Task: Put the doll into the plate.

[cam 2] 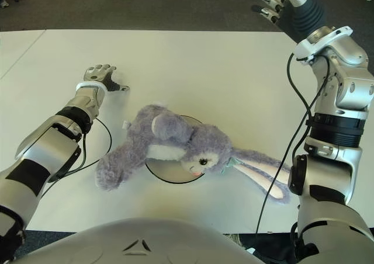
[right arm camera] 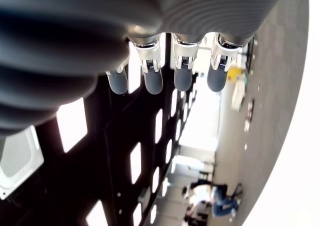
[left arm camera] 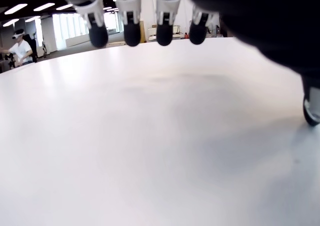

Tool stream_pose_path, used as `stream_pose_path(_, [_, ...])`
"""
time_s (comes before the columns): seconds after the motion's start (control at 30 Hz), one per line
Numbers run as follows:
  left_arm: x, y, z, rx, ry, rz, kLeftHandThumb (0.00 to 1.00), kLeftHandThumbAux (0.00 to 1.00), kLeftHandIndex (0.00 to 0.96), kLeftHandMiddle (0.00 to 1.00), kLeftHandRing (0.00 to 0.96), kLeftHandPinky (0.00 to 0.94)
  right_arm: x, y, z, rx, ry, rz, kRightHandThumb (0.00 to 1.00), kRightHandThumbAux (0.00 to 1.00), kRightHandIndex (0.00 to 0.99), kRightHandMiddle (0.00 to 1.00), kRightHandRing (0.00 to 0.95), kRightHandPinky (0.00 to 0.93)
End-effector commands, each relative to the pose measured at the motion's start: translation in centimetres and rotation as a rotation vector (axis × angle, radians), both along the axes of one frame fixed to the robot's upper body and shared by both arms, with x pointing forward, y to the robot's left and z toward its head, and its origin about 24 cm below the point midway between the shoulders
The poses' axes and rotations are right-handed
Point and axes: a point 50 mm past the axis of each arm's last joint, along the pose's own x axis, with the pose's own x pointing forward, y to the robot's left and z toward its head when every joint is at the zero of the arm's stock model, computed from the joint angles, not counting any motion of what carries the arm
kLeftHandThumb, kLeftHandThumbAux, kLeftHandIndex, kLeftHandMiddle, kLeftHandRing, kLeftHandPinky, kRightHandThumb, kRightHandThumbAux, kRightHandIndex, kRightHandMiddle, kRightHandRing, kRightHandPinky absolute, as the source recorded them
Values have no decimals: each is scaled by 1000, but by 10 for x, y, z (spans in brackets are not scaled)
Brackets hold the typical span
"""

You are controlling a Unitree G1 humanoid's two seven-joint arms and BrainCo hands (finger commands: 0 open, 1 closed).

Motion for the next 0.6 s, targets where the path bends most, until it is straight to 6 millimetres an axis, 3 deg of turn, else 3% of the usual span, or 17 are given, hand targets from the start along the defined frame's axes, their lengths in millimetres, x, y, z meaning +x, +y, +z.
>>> stream_pose_path(0.03, [-60, 12, -83, -28, 316, 43, 0, 470, 0, 0, 19, 0, 1, -85, -35, 44, 37, -245, 0, 530, 44, 31, 0, 0])
stream_pose_path(0.2, [-61, 15, -83, -55, 286, 59, 0, 479, 0, 0, 23, 0, -6, -106, -46, 129, 45, -323, 0, 590, 74, 49, 0, 0])
stream_pose_path(0.6, [-62, 22, -81, -154, 218, 114, 0, 506, 0, 0, 16, 0, -11, -127, -60, 296, 63, -462, 0, 625, 56, 49, 9, 8])
